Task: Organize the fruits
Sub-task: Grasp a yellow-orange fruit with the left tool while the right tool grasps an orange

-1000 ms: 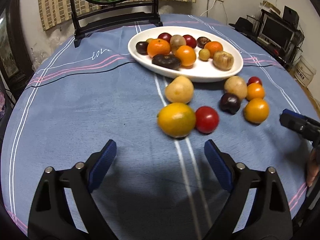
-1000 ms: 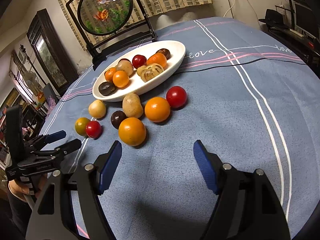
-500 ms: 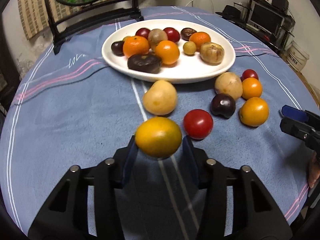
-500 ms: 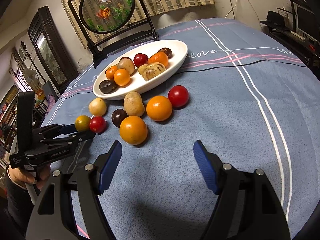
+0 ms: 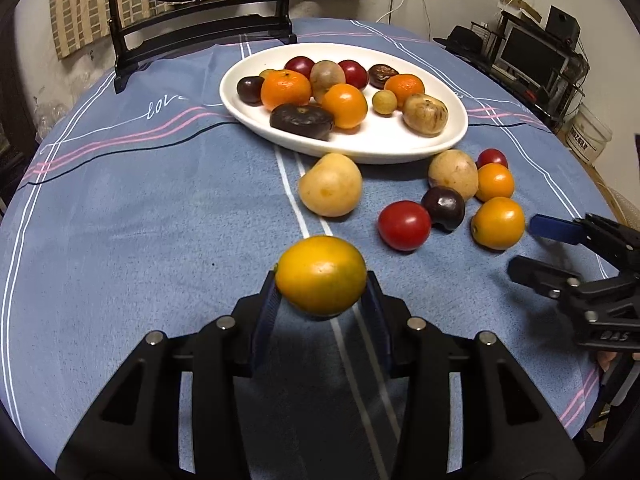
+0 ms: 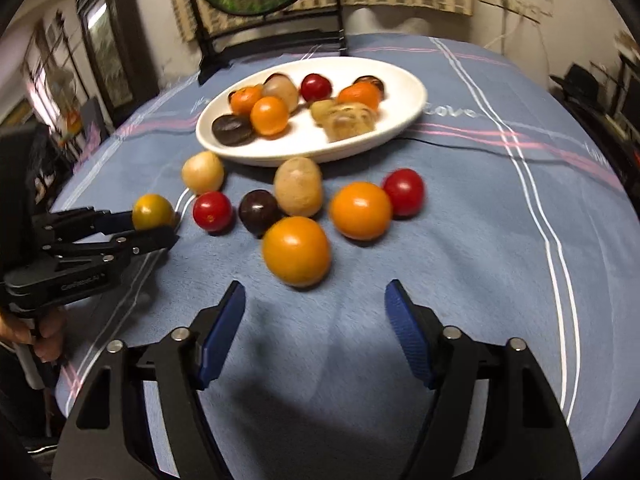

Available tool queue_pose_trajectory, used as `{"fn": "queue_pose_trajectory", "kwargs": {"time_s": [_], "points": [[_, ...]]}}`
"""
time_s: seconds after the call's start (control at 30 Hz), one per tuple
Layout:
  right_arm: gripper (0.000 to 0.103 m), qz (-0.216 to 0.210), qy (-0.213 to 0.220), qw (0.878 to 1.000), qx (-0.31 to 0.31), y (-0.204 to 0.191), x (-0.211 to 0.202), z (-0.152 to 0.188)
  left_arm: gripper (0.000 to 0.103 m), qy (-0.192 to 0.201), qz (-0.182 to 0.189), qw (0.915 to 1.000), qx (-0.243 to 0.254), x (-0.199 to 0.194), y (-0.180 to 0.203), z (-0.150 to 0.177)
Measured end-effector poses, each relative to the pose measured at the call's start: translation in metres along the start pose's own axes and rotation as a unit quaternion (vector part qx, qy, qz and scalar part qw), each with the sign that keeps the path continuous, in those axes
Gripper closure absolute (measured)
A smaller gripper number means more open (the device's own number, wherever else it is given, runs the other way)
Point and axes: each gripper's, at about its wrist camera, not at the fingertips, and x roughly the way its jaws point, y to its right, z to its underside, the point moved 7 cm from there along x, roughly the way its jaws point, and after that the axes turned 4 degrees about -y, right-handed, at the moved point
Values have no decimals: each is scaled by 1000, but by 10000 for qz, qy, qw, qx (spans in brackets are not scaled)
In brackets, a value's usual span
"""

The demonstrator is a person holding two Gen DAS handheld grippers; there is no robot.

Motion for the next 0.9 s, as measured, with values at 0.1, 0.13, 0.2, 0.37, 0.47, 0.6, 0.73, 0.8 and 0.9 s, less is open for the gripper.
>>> {"fn": "queue_pose_trajectory", "kwargs": {"time_s": [0.1,0.13,0.2,0.37,0.47,0.6,0.73,0.8,0.9], "points": [[40,65,-105,9998,-140,-6,10,-7,60,-10,58,10000,1,0,1,2],[42,57,-169,9997,-160,-8,15,-9,60,-7,82,10000,-22,-1,0,2],[50,85,-204,9996,-176,-9,20,-13,60,-8,117,9999,-67,-1,-1,3],[63,11,-168,9999,27,-3,21,-18,60,-15,119,9999,-64,-1,-1,3],[63,-64,-103,9999,116,2,16,-16,60,-18,131,9999,-78,-1,-1,3],[63,-147,-18,9998,164,4,6,-10,60,-33,114,9999,-63,-1,-2,3],[63,-191,150,9996,172,10,-11,-8,60,-1,92,9999,-61,-5,-1,2],[63,-207,217,9993,204,13,-17,-8,60,57,77,9999,-39,-11,1,-1],[63,-229,351,9988,255,18,-27,-10,60,176,66,9998,21,-20,5,-6]]}}
